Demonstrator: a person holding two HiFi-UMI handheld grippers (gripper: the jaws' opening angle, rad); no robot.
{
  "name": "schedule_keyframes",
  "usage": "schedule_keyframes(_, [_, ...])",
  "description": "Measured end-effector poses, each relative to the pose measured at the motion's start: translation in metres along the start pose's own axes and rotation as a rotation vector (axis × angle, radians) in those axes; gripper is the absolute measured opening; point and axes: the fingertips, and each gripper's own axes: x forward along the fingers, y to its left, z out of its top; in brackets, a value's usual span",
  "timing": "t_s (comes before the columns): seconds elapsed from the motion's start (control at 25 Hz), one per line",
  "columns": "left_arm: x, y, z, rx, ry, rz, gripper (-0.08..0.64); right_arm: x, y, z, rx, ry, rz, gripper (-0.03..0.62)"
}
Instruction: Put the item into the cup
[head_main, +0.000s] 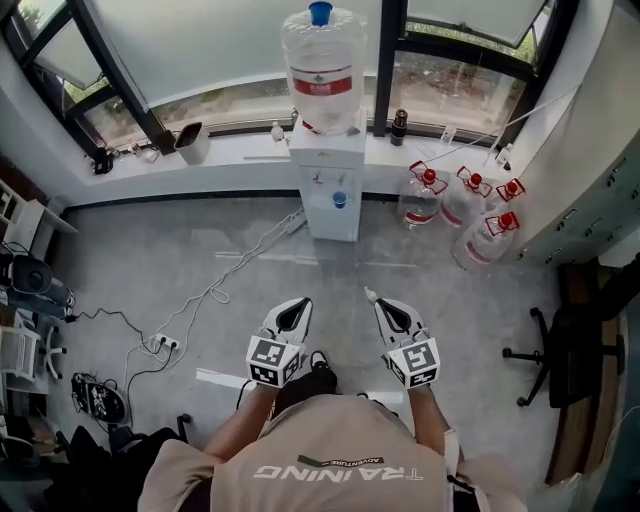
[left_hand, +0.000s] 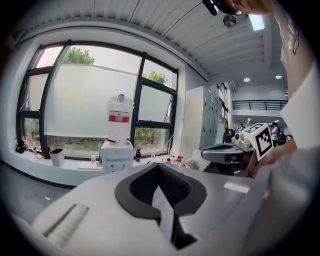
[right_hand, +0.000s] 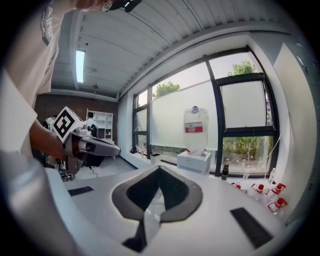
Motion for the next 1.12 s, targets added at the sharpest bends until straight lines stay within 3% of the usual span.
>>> schedule_keyframes(0.24, [0.047,0.051,0.037,0.036,-0.031,-0.07,0.008,0.061,-0.018,0.021,-0.017,0.007,-0.024,0.011])
schedule_keyframes(0.56, [0.079,0.108,0.043,0.022,-0.023,-0.122,0.008,0.121,-0.021,0.027,-0.007,0.038,-0.061,0.011])
schedule_keyframes(0.88, [0.117,0.136,0.036,-0.04,0.0,-0.107,0.008,0.157,-0.048,0.022,-0.025,0.087,-0.047,0.012])
schedule_keyframes(1.12, [0.162,0.152,0.051,-0.025,0.015,-0.072,0.008,0.195,-0.093,0.018,-0.008,0.073,-0.011,0.011])
